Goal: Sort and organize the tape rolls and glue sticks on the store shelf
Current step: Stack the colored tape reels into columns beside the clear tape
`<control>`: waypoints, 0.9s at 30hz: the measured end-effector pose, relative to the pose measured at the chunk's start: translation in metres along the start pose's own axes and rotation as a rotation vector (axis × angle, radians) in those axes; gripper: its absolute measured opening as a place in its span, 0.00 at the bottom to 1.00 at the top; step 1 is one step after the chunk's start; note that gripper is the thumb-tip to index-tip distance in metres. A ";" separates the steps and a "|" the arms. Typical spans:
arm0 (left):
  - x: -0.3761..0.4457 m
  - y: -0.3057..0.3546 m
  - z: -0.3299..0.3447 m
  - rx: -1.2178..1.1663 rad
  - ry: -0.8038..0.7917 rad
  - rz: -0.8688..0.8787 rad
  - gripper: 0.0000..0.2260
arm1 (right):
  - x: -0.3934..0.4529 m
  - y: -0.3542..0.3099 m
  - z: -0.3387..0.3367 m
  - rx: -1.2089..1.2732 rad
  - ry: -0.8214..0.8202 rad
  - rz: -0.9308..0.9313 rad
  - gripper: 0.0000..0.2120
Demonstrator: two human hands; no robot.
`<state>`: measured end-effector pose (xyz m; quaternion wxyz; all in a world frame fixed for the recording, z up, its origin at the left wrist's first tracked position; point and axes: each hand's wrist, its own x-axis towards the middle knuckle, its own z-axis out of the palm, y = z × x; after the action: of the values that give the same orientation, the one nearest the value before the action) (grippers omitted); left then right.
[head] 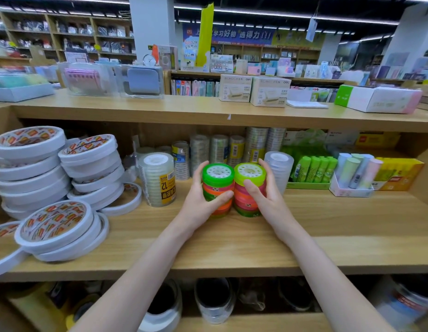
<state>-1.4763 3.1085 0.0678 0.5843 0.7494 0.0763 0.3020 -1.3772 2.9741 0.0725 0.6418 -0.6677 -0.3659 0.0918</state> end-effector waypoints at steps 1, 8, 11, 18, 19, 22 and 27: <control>-0.001 0.000 0.001 -0.019 -0.021 -0.008 0.33 | 0.000 0.000 0.001 0.030 -0.007 0.004 0.35; -0.001 0.002 0.003 -0.095 -0.009 -0.051 0.28 | -0.003 0.001 0.004 0.173 -0.013 0.013 0.26; -0.001 0.002 0.003 -0.103 -0.011 -0.057 0.27 | -0.003 0.001 0.004 0.192 -0.023 0.022 0.25; -0.001 -0.001 0.001 -0.017 -0.043 -0.041 0.36 | -0.003 0.003 0.005 0.156 -0.024 0.021 0.33; -0.002 -0.001 0.002 -0.007 -0.037 -0.036 0.36 | -0.004 0.003 0.005 0.151 -0.022 0.025 0.32; -0.001 -0.002 0.002 0.003 -0.012 -0.028 0.35 | -0.006 0.004 0.003 0.114 -0.016 0.005 0.30; -0.002 -0.003 0.001 0.013 -0.024 -0.041 0.36 | -0.012 0.009 -0.004 -0.097 -0.043 -0.126 0.45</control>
<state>-1.4768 3.1078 0.0645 0.5864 0.7550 0.0866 0.2804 -1.3800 2.9650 0.0607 0.6052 -0.6715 -0.4249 0.0477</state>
